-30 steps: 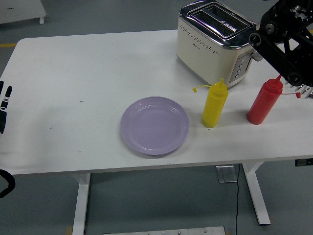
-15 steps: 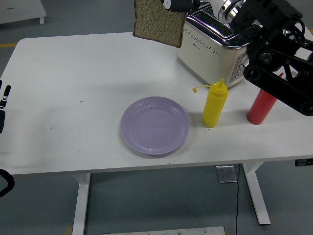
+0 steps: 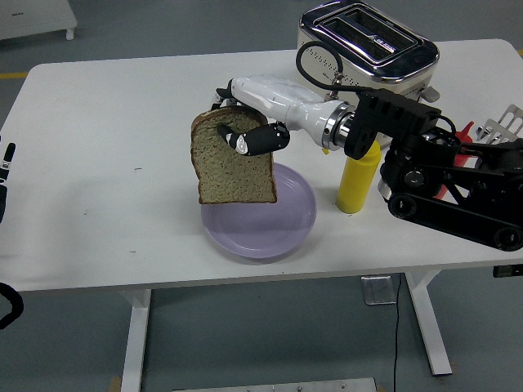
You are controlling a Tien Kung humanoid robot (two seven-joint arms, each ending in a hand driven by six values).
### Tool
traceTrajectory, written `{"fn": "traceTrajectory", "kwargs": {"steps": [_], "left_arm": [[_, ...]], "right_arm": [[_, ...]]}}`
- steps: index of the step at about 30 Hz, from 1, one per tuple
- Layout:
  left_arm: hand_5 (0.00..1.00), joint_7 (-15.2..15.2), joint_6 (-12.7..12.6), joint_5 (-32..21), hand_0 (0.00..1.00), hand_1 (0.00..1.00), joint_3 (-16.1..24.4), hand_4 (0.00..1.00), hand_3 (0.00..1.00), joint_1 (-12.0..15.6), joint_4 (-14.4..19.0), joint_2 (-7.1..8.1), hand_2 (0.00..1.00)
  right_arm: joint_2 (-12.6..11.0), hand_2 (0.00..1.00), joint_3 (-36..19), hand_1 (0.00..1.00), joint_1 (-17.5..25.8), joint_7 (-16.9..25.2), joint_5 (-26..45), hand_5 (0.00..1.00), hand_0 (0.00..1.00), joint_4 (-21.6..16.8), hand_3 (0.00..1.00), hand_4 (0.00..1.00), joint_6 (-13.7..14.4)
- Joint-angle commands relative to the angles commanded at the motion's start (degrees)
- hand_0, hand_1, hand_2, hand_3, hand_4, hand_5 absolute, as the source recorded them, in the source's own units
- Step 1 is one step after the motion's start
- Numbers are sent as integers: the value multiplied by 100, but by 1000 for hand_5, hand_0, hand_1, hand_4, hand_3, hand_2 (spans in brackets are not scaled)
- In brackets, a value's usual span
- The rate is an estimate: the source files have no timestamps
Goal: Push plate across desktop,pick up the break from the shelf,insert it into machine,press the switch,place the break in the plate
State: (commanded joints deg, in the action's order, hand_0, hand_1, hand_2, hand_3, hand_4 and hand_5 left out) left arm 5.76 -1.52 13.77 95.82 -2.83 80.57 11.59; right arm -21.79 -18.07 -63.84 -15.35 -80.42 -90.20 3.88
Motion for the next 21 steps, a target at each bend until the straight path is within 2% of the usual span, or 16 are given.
{"fn": "traceTrajectory", "kwargs": {"steps": [7,21], "left_arm": [[998,1,-1,4,825,857,-2,631,808,-15,0,-13,923],[998,1,-3,2,824,857,-43,631,807,-44,-9,-19,924]], "right_arm": [[123,411,244,350,241,114,163,143,315,296,496,251,181],[433,431,528,373,385,251,290,143,318,1000,498,262,400]]}}
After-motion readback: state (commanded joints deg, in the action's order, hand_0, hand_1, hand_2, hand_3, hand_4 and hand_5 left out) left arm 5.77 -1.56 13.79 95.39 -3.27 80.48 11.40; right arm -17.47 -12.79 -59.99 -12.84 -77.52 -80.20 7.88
